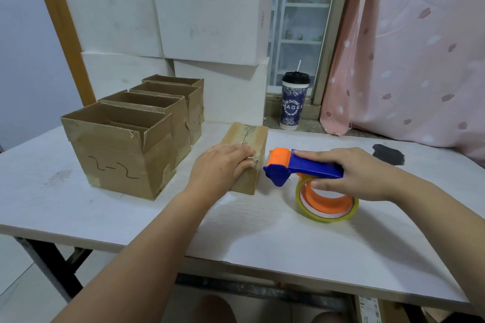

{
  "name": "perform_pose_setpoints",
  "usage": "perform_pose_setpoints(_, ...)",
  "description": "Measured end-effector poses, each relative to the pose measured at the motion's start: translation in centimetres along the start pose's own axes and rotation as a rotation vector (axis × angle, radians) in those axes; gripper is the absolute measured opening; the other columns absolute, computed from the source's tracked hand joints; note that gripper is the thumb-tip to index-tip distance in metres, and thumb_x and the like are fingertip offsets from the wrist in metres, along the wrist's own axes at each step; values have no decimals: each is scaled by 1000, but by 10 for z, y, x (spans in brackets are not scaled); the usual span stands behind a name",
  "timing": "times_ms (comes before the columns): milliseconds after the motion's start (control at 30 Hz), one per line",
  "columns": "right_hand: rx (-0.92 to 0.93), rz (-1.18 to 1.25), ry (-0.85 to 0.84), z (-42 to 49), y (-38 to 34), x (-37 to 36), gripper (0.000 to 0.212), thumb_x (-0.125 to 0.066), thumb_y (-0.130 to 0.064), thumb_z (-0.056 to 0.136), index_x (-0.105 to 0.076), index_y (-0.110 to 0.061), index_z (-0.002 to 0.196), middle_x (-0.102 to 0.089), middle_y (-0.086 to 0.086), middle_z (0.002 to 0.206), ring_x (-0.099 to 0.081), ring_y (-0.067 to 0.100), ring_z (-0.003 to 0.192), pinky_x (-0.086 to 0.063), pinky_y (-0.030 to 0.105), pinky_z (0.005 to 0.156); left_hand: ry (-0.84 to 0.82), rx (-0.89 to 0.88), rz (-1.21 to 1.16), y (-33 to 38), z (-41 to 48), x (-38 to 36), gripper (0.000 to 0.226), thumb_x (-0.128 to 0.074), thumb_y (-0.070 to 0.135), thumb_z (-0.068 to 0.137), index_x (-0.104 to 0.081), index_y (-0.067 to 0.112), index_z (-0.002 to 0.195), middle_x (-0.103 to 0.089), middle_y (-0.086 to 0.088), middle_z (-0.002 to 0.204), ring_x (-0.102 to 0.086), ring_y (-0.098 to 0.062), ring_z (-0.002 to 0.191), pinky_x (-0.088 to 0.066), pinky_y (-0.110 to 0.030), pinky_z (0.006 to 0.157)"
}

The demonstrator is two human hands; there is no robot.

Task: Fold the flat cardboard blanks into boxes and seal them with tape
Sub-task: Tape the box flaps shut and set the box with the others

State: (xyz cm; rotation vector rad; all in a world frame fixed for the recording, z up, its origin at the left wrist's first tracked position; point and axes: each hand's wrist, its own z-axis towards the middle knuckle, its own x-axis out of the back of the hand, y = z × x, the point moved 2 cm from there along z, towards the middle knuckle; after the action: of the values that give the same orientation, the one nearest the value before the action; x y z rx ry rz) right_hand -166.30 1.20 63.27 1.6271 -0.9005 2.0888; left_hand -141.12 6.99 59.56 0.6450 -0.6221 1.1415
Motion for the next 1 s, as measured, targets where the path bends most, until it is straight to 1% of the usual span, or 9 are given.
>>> perform_pose_setpoints(100, -38, -50, -120, 11, -14, 11, 59, -64, -48, 85, -27, -75, 123, -56, -31, 115, -56, 3, 88, -43, 17, 76, -102, -2, 3, -5, 1, 0, 32, -56, 33, 93, -63, 19, 121, -63, 3, 125, -58, -23, 110, -43, -32, 87)
perform_pose_setpoints(233, -129, -128, -239, 32, -32, 32, 52, -67, -50, 82, -42, -66, 126, -60, -24, 82, -55, 3, 65, -36, 13, 55, -143, -51, 70, 3, 4, 0, 48, -63, 29, 80, -55, 20, 126, -62, -3, 119, -59, -27, 99, -42, -34, 84)
perform_pose_setpoints(367, -157, -204, -340, 54, -48, 50, 45, -69, -49, 81, -54, -56, 123, -63, -14, 84, -56, 7, 70, -39, 20, 59, -133, -34, 116, 22, 2, -11, 74, -69, 50, 70, -38, 35, 135, -54, -3, 121, -53, -23, 106, -33, -42, 97)
perform_pose_setpoints(500, -174, -132, -419, 70, -55, 58, 38, -71, -41, 82, -61, -50, 118, -65, -12, 91, -55, 8, 77, -42, 22, 66, 8, 51, -17, 25, 3, -12, 55, -76, 38, 73, -58, 28, 124, -57, -3, 120, -54, -22, 109, -33, -52, 100)
perform_pose_setpoints(667, -193, -34, -466, 76, -46, 62, 32, -73, -41, 81, -67, -46, 112, -69, -6, 96, -57, 14, 87, -46, 29, 77, -52, 87, -120, 21, 7, -10, 46, -73, 36, 76, -59, 31, 120, -60, 8, 111, -53, -15, 101, -25, -49, 106)
perform_pose_setpoints(767, -274, 48, -550, 77, -38, 55, 28, -74, -41, 79, -72, -38, 106, -61, 3, 82, -51, 19, 76, -43, 34, 69, -201, 22, -47, 22, 11, -7, 44, -71, 47, 74, -60, 33, 115, -52, 8, 124, -49, -15, 110, -23, -49, 106)
perform_pose_setpoints(867, -347, 143, -610, 68, -26, 41, 27, -73, -38, 81, -73, -31, 106, -55, 0, 72, -47, 13, 60, -40, 25, 54, -287, -52, 56, 24, 9, -9, 46, -69, 59, 70, -64, 36, 110, -41, 6, 136, -41, -16, 122, -16, -52, 108)
perform_pose_setpoints(933, -377, 256, -632, 58, -16, 31, 31, -74, -37, 79, -72, -26, 109, -58, -1, 73, -46, 10, 56, -38, 21, 50, -320, -54, 46, 22, 8, -8, 45, -70, 61, 69, -66, 36, 107, -37, 7, 138, -37, -15, 125, -12, -48, 110)
perform_pose_setpoints(1000, -398, 413, -643, 46, -5, 21, 39, -76, -36, 74, -71, -20, 110, -65, 0, 82, -52, 11, 62, -45, 24, 56, -359, -46, 14, 20, 9, -5, 50, -69, 66, 65, -68, 35, 104, -36, 8, 138, -34, -13, 126, -10, -44, 109)
